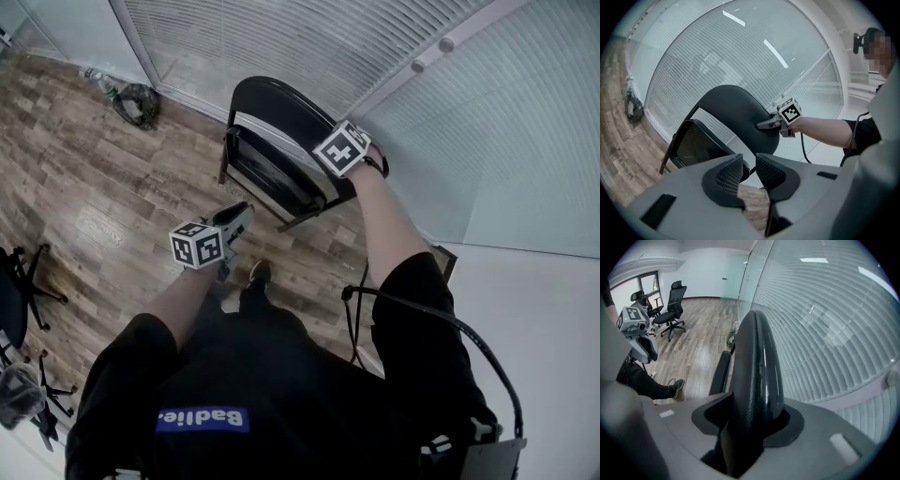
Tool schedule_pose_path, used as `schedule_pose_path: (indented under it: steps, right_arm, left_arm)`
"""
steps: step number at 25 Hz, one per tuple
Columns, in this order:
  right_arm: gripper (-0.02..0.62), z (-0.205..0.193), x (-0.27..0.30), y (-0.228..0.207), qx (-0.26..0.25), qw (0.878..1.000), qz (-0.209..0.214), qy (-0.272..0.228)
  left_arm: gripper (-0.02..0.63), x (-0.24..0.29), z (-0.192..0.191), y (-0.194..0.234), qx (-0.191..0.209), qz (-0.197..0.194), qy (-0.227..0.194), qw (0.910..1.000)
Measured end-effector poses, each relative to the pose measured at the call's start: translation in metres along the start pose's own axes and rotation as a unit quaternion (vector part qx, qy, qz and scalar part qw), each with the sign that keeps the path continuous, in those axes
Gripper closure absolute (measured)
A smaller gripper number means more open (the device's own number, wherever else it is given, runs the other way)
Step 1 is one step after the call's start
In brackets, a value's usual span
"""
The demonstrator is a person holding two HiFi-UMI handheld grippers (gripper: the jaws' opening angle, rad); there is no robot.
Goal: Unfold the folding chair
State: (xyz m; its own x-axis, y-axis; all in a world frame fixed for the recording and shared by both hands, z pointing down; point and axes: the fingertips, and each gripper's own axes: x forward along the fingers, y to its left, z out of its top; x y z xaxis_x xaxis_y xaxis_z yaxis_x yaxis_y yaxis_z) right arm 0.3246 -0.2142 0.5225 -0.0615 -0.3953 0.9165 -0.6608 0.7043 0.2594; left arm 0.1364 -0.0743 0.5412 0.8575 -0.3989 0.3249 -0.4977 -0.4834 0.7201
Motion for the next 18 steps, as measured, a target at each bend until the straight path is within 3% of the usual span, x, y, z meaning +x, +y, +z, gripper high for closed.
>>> schedule_pose_path:
  steps: [18]
  right_arm:
    - [0.408,0.002,-0.004,0.013,-0.004,1.000,-0.008,0.000]
  left_arm:
    - [0.460,0.043,-0.005,0.026,-0.060,0.005,-0.002,0.9982]
